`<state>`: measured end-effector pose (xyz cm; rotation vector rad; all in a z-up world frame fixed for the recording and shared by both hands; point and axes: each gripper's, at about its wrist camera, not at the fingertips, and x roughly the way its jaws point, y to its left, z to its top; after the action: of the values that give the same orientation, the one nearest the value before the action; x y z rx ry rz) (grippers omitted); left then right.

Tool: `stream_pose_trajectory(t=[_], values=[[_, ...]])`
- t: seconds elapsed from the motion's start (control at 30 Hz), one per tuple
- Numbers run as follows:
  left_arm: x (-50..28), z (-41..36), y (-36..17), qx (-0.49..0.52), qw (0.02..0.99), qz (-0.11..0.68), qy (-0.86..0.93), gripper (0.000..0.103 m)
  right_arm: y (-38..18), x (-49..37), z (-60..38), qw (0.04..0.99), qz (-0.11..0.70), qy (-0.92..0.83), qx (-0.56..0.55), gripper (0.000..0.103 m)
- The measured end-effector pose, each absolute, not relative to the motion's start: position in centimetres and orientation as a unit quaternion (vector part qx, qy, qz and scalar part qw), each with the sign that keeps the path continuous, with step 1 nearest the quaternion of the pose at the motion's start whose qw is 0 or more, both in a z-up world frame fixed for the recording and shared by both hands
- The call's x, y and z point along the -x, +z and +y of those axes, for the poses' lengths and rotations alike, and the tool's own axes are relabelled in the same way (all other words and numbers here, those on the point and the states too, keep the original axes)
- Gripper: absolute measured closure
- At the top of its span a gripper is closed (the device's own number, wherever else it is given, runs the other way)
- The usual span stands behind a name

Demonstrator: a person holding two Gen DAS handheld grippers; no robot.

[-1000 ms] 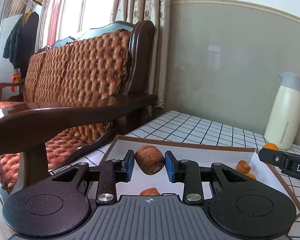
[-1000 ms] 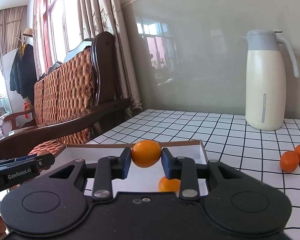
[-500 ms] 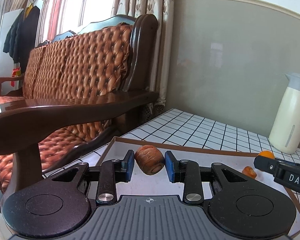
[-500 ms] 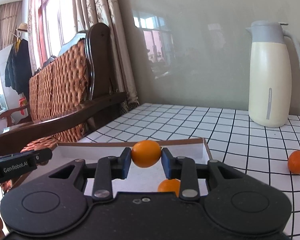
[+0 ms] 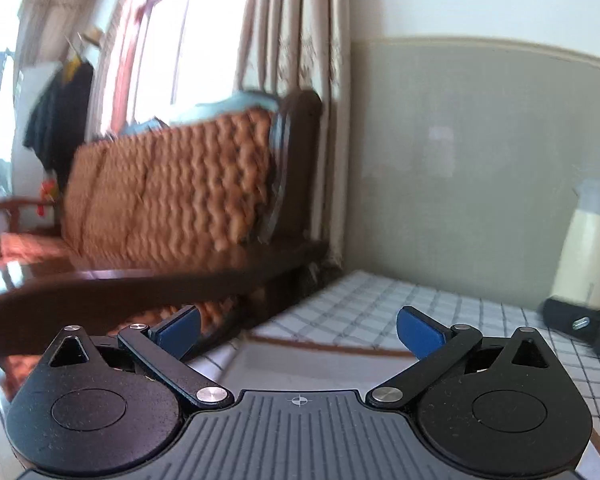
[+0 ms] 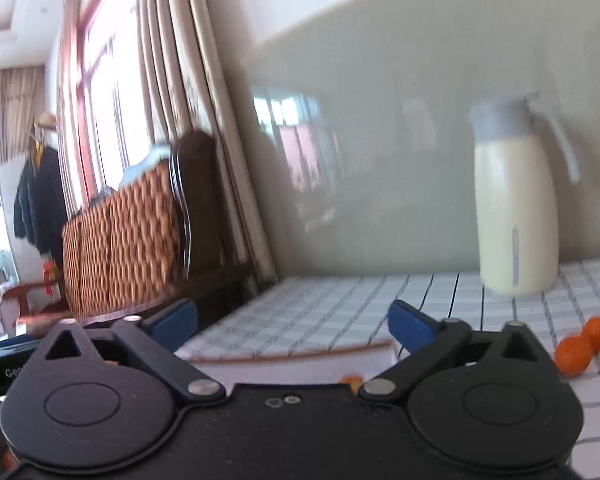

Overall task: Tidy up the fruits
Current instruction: 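Open both tools to drop the brown fruit and orange into the box, then move both open tools back toward the two oranges on the table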

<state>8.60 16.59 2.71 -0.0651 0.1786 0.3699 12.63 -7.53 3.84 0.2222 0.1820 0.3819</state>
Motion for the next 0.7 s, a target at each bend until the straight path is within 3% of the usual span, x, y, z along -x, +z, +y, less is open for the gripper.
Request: stream_pose_trajectory(t=[0.13,0.37,0.7], values=[[-8.1,16.5,2.9,0.015,0.978,0.078,0.193,0.000,3.3,-12.9,-7.6,0.975,0.097,0.183,-0.078,0.006],[-9.1,15.8,1.8,0.024,0.974,0.138,0.178,0.000,2.6,-12.8,-8.7,0.972,0.131,0.183,-0.069,0.006],[-9.4,10.6,1.4,0.006,0.981,0.152,0.121,0.000,2.2,-12.2,-14.0,0.974,0.151,0.130,-0.105,0.006]])
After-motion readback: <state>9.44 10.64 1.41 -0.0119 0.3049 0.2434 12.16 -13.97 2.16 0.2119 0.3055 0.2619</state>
